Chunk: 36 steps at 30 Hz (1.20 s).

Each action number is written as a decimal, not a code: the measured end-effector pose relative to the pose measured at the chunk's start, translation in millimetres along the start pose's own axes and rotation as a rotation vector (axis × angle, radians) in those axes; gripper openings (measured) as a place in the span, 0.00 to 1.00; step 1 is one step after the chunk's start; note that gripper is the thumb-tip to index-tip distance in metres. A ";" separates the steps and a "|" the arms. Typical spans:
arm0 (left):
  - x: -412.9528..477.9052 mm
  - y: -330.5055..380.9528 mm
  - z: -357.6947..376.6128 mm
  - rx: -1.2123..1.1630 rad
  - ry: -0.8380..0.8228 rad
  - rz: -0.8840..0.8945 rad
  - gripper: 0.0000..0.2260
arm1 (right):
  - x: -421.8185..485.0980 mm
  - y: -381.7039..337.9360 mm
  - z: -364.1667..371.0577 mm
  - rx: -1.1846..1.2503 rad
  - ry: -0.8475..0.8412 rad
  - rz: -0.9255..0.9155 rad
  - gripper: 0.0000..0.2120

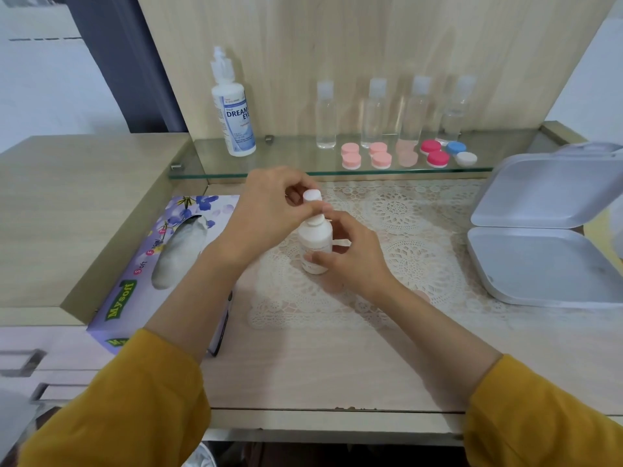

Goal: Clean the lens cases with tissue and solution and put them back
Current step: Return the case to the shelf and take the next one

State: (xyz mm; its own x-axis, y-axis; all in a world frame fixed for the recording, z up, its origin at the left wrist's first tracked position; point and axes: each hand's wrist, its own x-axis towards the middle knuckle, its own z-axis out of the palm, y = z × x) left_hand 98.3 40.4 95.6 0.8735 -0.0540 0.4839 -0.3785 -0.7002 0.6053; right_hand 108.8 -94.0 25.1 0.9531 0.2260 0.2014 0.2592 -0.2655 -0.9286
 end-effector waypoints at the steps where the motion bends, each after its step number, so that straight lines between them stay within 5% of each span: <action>1: -0.4 -0.7 0.9 0.004 0.034 -0.002 0.09 | 0.2 0.3 0.8 -0.008 -0.011 0.012 0.26; 9: -12.9 6.2 -11.7 -0.014 0.230 -0.038 0.10 | -0.8 -0.6 -5.0 0.016 0.005 0.024 0.24; 19: -70.2 -24.1 38.8 -0.082 0.070 -0.392 0.11 | -11.4 -2.6 -69.8 -0.103 0.091 -0.051 0.26; 26: -84.0 -38.5 48.5 -0.025 0.097 -0.282 0.13 | -32.7 7.4 -99.2 -0.272 0.107 -0.059 0.25; 31: -85.8 -19.6 59.1 0.129 0.135 0.028 0.19 | -36.9 9.9 -110.1 -0.387 0.082 -0.110 0.23; 36: -83.4 -5.6 78.2 0.138 -0.212 0.052 0.24 | -36.7 15.1 -116.3 -0.547 0.008 -0.163 0.24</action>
State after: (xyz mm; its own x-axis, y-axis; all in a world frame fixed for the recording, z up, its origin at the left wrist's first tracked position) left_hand 51.6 -6.9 2.5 0.9040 -0.2302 0.3604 -0.3921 -0.7824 0.4838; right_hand 96.0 -215.3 39.9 0.8946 0.2983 0.3327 0.4442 -0.6749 -0.5892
